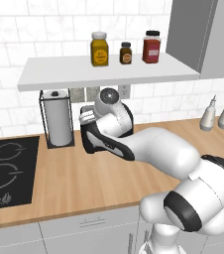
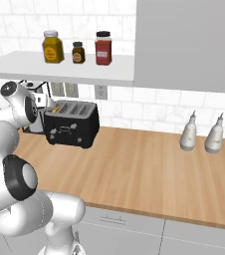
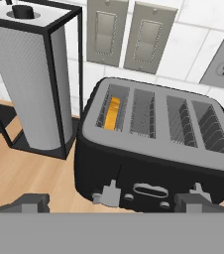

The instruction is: Start the toaster. Once the lever pops up, take the bread to the plate on the dining counter.

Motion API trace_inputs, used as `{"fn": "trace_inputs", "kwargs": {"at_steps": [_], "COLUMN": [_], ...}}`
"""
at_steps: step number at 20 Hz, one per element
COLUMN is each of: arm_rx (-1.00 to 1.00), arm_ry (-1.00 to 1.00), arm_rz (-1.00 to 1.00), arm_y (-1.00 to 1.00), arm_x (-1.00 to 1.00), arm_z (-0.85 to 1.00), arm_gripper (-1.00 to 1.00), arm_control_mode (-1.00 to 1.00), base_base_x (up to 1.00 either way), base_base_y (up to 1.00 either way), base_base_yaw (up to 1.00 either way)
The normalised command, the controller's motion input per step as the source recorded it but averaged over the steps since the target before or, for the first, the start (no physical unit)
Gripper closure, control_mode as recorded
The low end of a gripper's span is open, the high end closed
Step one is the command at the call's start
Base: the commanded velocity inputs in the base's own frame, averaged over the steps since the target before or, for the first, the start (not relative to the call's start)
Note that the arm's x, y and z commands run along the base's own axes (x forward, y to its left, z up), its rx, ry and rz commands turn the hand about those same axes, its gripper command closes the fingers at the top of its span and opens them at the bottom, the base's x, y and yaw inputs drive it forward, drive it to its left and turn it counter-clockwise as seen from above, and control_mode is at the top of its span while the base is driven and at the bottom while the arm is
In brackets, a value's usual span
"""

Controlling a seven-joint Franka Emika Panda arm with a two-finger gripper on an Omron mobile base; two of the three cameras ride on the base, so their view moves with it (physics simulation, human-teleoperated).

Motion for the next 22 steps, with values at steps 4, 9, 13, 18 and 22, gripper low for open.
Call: {"fn": "trace_inputs", "kwargs": {"at_steps": [4, 9, 13, 18, 22], "arm_rx": [0.00, 0.00, 0.00, 0.00, 0.00], "arm_ry": [0.00, 0.00, 0.00, 0.00, 0.00], "arm_rz": [0.00, 0.00, 0.00, 0.00, 0.00], "arm_y": [0.00, 0.00, 0.00, 0.00, 0.00], "arm_x": [0.00, 0.00, 0.00, 0.00, 0.00], "arm_z": [0.00, 0.00, 0.00, 0.00, 0.00], "arm_gripper": [-1.00, -1.00, -1.00, -1.00, -1.00], "arm_control_mode": [-1.00, -1.00, -1.00, -1.00, -1.00], "base_base_x": [0.00, 0.00, 0.00, 0.00, 0.00], "base_base_y": [0.00, 0.00, 0.00, 0.00, 0.00], "base_base_yaw": [0.00, 0.00, 0.00, 0.00, 0.00]}}
